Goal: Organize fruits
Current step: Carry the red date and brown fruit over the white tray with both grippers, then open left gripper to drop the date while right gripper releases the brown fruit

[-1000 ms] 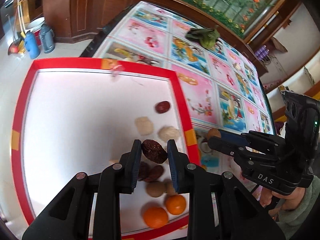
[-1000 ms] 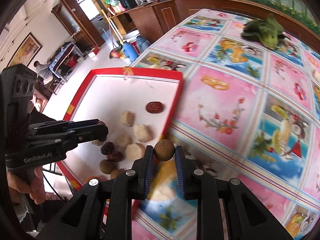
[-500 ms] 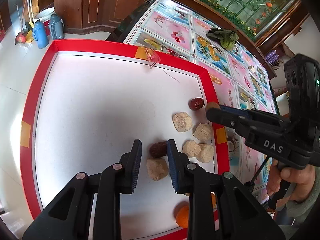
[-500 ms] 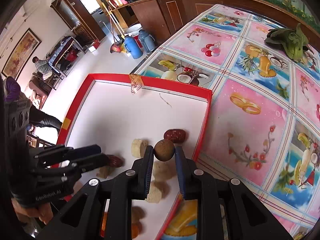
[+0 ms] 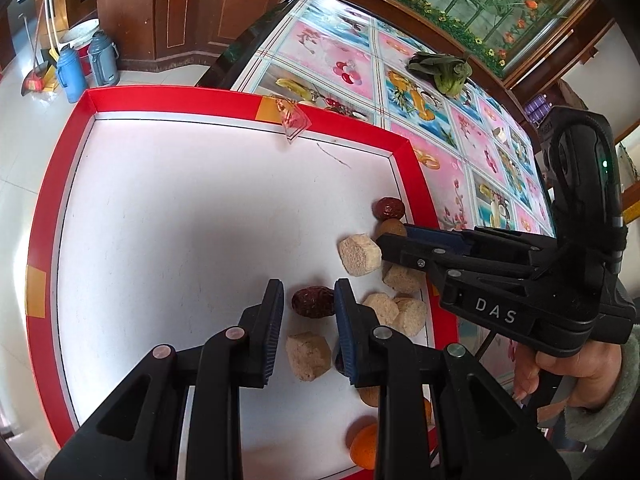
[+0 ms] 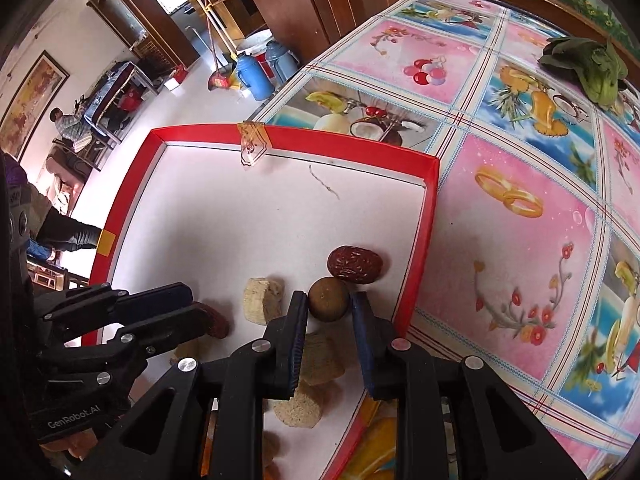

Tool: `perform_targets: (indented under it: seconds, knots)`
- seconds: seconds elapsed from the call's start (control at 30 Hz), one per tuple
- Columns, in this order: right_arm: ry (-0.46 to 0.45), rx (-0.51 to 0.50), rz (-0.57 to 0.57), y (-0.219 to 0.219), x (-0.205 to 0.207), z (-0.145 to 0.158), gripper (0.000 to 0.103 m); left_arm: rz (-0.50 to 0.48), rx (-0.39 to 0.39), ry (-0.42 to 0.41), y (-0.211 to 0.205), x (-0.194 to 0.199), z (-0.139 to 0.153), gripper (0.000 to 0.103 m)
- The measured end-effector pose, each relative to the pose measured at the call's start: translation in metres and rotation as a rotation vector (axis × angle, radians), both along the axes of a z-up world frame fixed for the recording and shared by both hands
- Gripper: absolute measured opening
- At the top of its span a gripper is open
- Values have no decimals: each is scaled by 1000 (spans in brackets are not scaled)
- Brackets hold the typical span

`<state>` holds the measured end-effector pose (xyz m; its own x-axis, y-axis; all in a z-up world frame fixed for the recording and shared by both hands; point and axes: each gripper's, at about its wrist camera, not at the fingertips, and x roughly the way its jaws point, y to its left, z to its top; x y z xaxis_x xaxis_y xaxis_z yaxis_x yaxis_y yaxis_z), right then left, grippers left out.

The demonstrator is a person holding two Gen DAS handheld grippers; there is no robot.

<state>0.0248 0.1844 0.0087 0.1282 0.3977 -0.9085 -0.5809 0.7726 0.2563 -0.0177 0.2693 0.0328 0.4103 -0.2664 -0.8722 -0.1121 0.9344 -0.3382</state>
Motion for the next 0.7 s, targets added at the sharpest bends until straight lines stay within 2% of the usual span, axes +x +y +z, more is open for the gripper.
perform_targets:
  seconds: [0.13, 0.2, 0.23, 0.27, 0.3, 0.4, 0.5, 0.57, 0.63, 0.7]
  knots:
    - [-8, -5, 4, 1, 0, 2, 27, -5, 20, -3, -2, 0, 1, 24]
    - [-12, 4, 9, 0, -2, 5, 32, 3, 22, 1, -2, -1, 1, 24]
    - [-18, 9, 10, -1, -4, 7, 37, 9, 25, 3, -2, -1, 2, 24]
    - [-29, 9, 9, -2, -5, 10, 45, 13, 31, 4, -3, -2, 2, 24]
    - [-45, 13, 10, -4, -7, 14, 48, 16, 40, 3, -3, -2, 3, 24]
    - [-61, 35, 12, -10, -14, 25, 50, 16, 61, 8, -6, -4, 5, 24]
    - [-80, 53, 18, -16, -22, 36, 58, 16, 74, 8, -9, -8, 10, 36]
    - [-102, 55, 25, -22, -31, 43, 71, 20, 88, -9, -12, -12, 16, 52]
    - [-129, 55, 41, -26, -42, 50, 73, 20, 100, -21, -16, -16, 21, 58]
    - [-149, 44, 67, -32, -53, 54, 74, 16, 108, -24, -20, -18, 24, 59]
